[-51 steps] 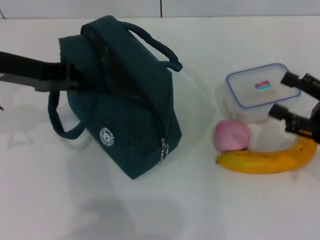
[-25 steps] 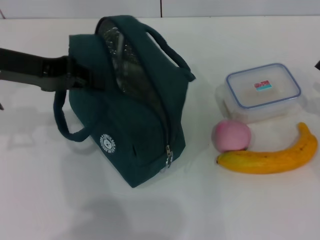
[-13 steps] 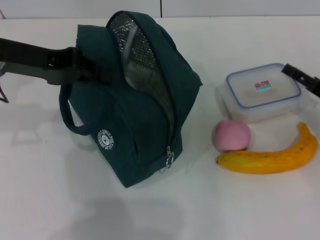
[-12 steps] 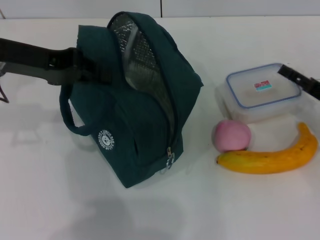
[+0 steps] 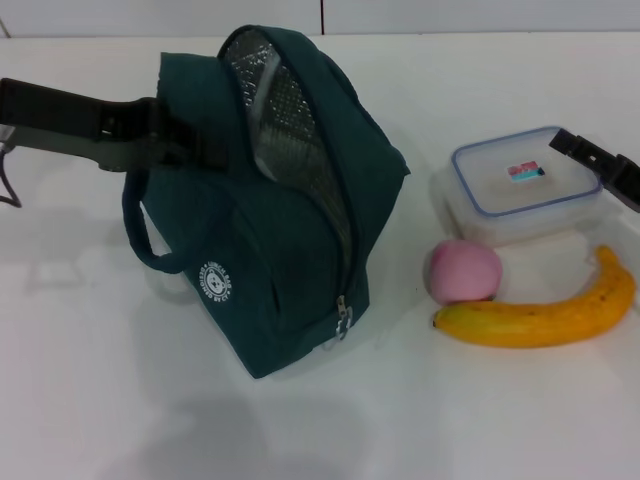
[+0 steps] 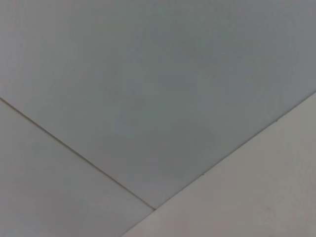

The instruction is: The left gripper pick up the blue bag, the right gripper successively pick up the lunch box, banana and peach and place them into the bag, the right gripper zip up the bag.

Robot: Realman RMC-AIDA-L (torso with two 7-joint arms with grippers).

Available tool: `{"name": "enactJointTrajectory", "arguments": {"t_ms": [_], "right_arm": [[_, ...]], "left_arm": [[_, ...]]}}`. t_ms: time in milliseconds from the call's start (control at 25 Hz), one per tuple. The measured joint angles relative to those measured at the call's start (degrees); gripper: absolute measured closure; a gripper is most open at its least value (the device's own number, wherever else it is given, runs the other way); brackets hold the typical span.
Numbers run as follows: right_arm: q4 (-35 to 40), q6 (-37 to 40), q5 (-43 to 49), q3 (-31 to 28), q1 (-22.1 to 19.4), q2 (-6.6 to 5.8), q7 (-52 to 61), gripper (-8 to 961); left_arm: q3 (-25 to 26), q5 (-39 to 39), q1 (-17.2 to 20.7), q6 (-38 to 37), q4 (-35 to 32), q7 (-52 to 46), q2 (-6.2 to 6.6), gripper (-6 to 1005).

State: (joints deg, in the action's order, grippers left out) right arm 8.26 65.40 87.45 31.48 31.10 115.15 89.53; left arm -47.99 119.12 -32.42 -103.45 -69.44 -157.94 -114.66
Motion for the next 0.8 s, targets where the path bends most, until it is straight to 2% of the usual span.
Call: {"name": "enactJointTrajectory", "arguments": {"t_ms": [800], "right_arm": [[0.1, 7.7, -0.6, 0.7, -0.1, -0.01, 6.2, 128]], "left_arm": [[0.0, 0.1, -0.7, 0.0, 1.6, 0.5, -0.05, 963]]}}
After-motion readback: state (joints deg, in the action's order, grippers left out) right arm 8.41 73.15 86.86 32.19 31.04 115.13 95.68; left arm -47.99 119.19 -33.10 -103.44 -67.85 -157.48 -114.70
